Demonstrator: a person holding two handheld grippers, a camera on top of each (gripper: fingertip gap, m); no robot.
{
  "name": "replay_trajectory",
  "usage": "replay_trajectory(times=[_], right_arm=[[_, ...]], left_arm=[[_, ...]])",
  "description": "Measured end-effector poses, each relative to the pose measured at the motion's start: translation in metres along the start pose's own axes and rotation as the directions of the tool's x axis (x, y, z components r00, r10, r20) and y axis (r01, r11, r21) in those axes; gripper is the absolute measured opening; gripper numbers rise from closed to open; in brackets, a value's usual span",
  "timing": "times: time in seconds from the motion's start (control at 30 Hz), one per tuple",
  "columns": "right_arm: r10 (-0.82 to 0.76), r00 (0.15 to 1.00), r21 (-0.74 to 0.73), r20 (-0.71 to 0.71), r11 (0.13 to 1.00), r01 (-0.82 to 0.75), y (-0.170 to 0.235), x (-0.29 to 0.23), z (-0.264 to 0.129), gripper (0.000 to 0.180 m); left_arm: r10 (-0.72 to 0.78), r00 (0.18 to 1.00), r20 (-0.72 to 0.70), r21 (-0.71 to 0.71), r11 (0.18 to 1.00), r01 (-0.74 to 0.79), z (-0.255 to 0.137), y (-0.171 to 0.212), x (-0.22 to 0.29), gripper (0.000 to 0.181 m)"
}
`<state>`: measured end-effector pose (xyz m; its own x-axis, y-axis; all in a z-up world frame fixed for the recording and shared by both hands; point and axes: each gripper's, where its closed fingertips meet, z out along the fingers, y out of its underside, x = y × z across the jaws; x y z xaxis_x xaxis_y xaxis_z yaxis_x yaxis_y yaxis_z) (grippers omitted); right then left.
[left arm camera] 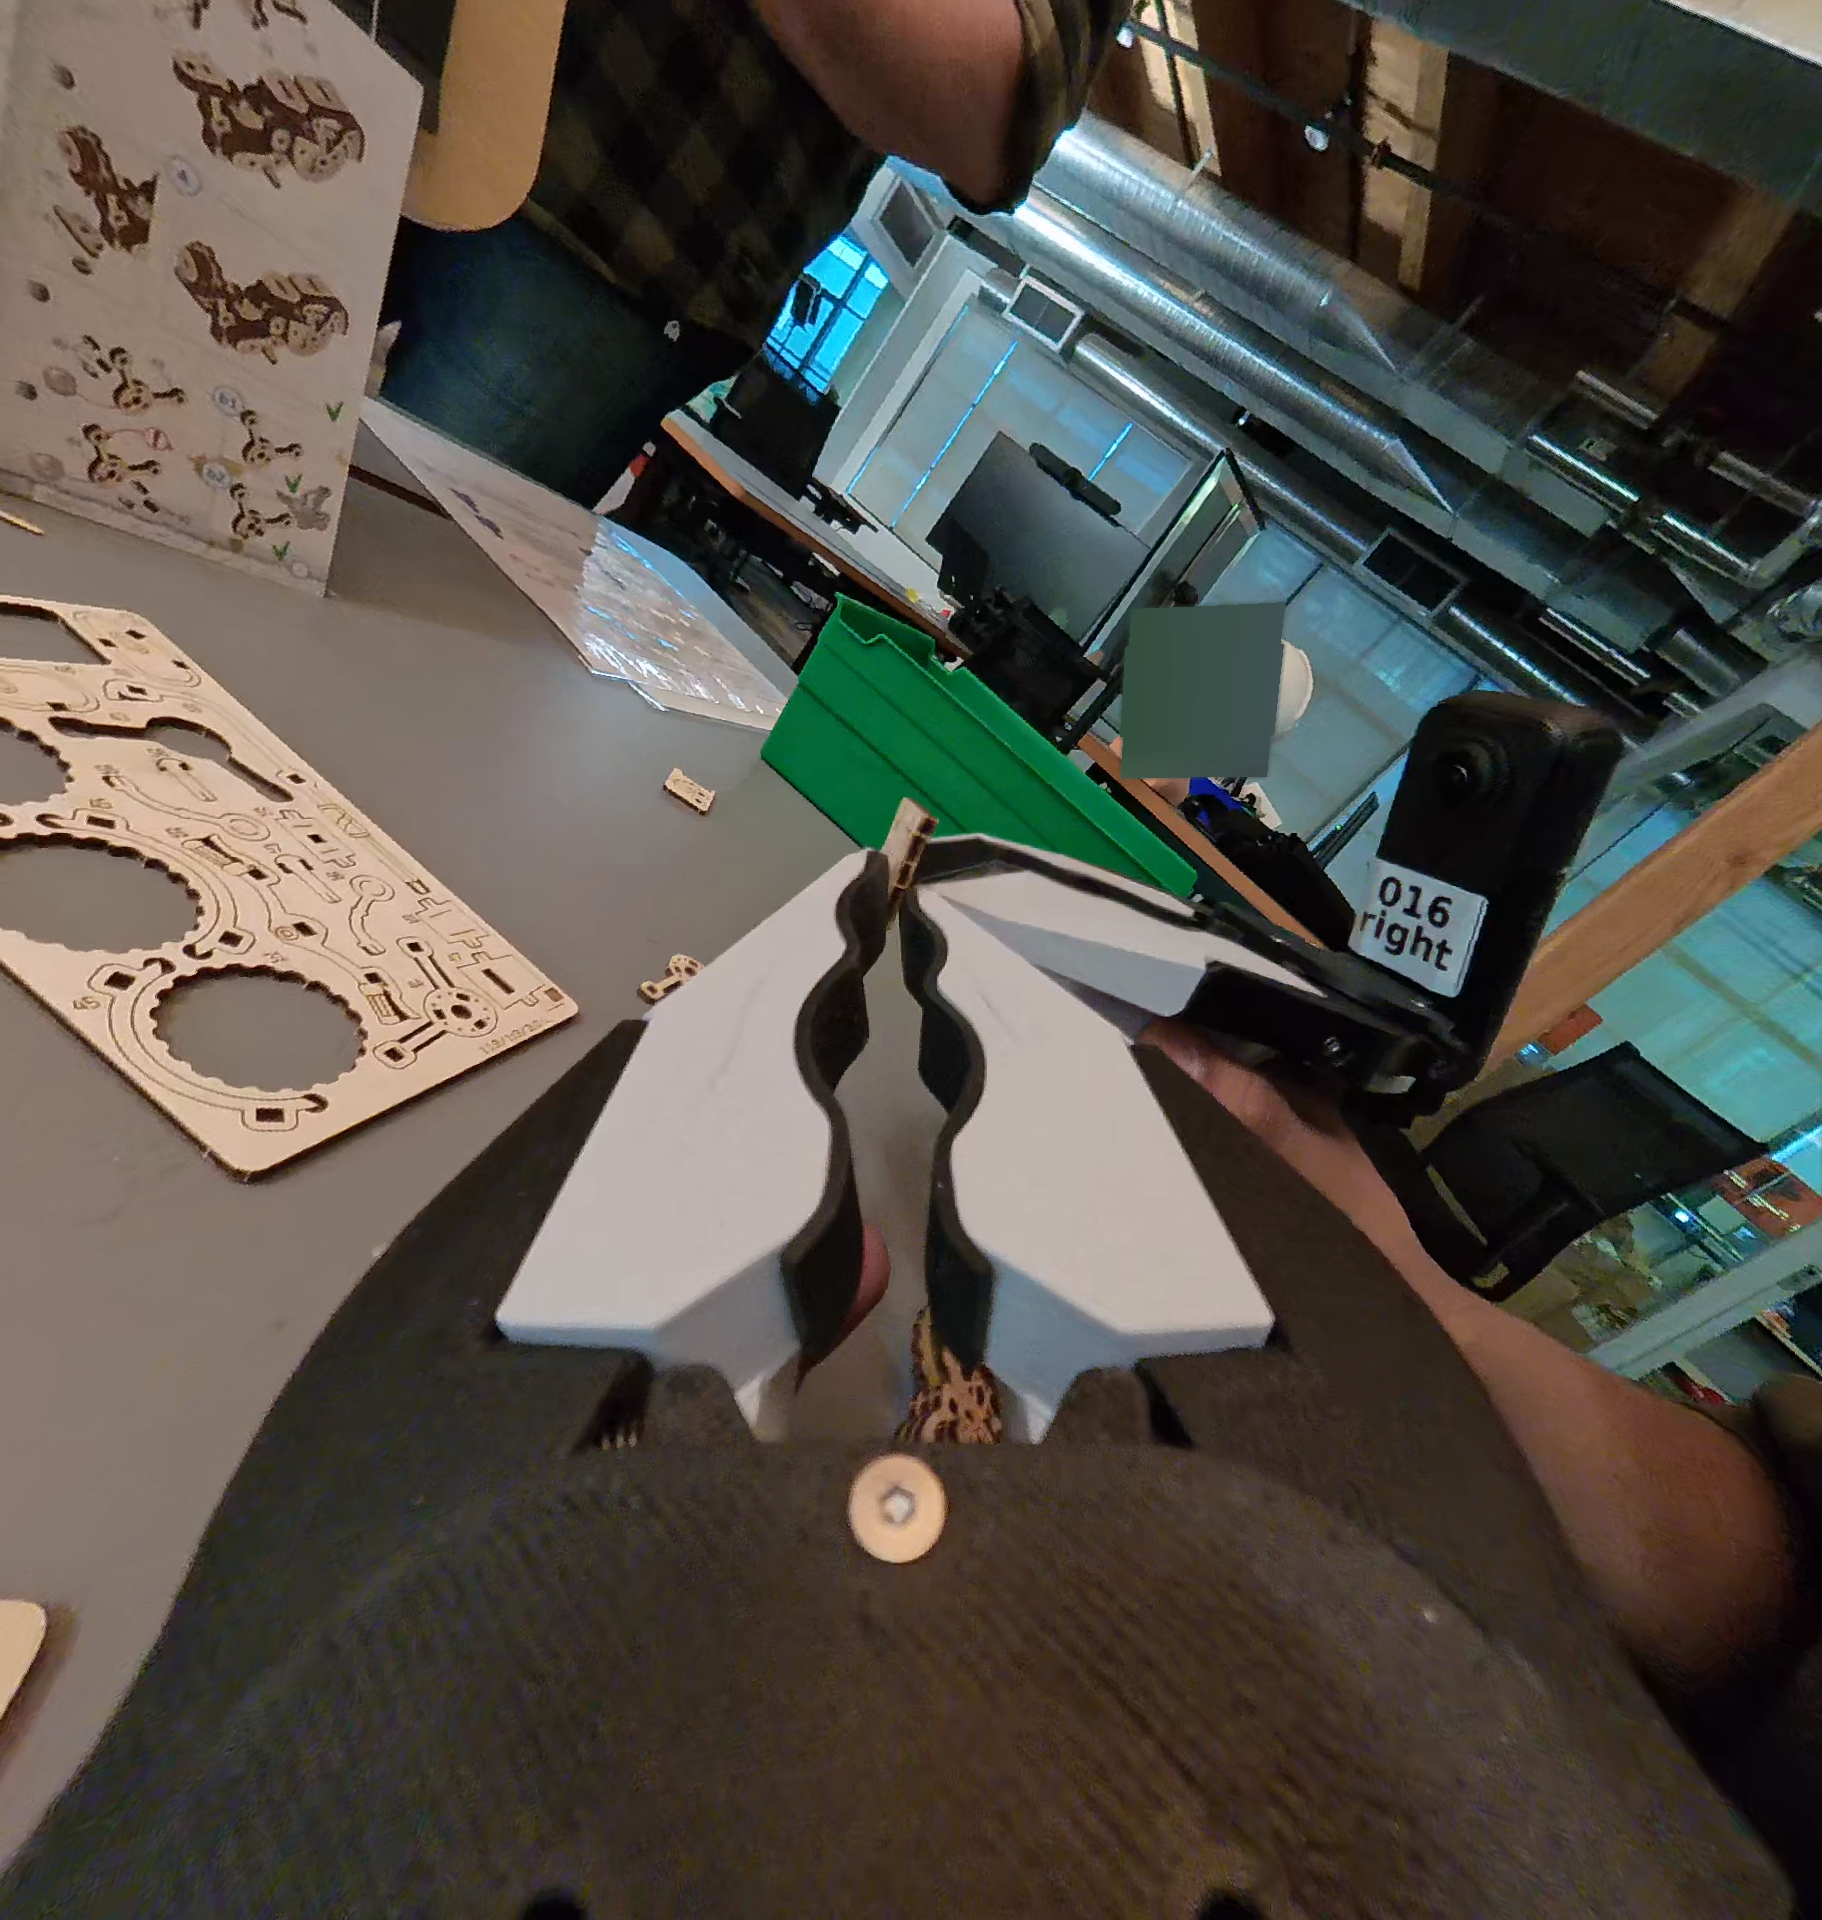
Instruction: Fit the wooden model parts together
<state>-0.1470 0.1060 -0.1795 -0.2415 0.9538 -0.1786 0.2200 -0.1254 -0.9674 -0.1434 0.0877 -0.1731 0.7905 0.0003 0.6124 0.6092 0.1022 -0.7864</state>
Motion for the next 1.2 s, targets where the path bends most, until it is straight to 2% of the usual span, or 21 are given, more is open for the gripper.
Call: replay_trajectory(times=[0.37, 0.6, 0.67, 0.77, 0.83, 0.9, 0.97, 1.07, 1.2], right_arm=[[0.020, 0.998, -0.026, 0.055, 0.999, -0.019, 0.005, -0.004, 0.002, 0.008], [0.184, 0.970, -0.047, 0.159, 0.983, -0.179, 0.010, -0.003, 0.003, 0.007], [0.221, 0.960, -0.057, 0.174, 0.975, -0.214, 0.011, -0.001, 0.003, 0.000], [0.286, 0.931, -0.057, 0.227, 0.958, -0.281, 0.009, -0.002, 0.001, 0.000], [0.280, 0.934, -0.050, 0.222, 0.960, -0.276, 0.009, -0.001, 0.000, 0.000], [0.177, 0.970, -0.058, 0.166, 0.984, -0.170, 0.012, 0.004, 0.001, 0.006], [-0.098, 0.992, -0.072, 0.075, 0.992, 0.103, 0.016, 0.007, 0.002, 0.012], [-0.523, 0.852, -0.107, 0.013, 0.847, 0.521, 0.014, -0.003, 0.004, 0.015], [-0.778, 0.629, -0.188, 0.017, 0.615, 0.766, 0.026, -0.008, 0.004, 0.013]], left_arm=[[-0.034, 0.999, -0.010, -0.006, 0.999, 0.033, 0.001, 0.001, 0.000, 0.002], [-0.128, 0.992, -0.019, -0.020, 0.992, 0.128, 0.001, 0.005, -0.006, 0.002], [-0.180, 0.983, -0.023, -0.013, 0.984, 0.180, 0.001, 0.004, -0.009, 0.002], [-0.266, 0.964, -0.017, -0.012, 0.964, 0.266, 0.000, 0.004, -0.018, 0.002], [-0.292, 0.956, -0.012, -0.003, 0.956, 0.292, -0.001, 0.003, -0.021, 0.001], [-0.292, 0.956, -0.006, -0.002, 0.956, 0.292, -0.002, 0.002, -0.023, 0.002], [-0.305, 0.952, 0.000, -0.013, 0.952, 0.305, -0.001, 0.004, -0.023, 0.002], [-0.304, 0.952, 0.033, -0.052, 0.951, 0.305, 0.000, 0.010, -0.027, 0.002], [-0.227, 0.972, 0.063, -0.121, 0.965, 0.233, 0.001, 0.017, -0.028, 0.001]])
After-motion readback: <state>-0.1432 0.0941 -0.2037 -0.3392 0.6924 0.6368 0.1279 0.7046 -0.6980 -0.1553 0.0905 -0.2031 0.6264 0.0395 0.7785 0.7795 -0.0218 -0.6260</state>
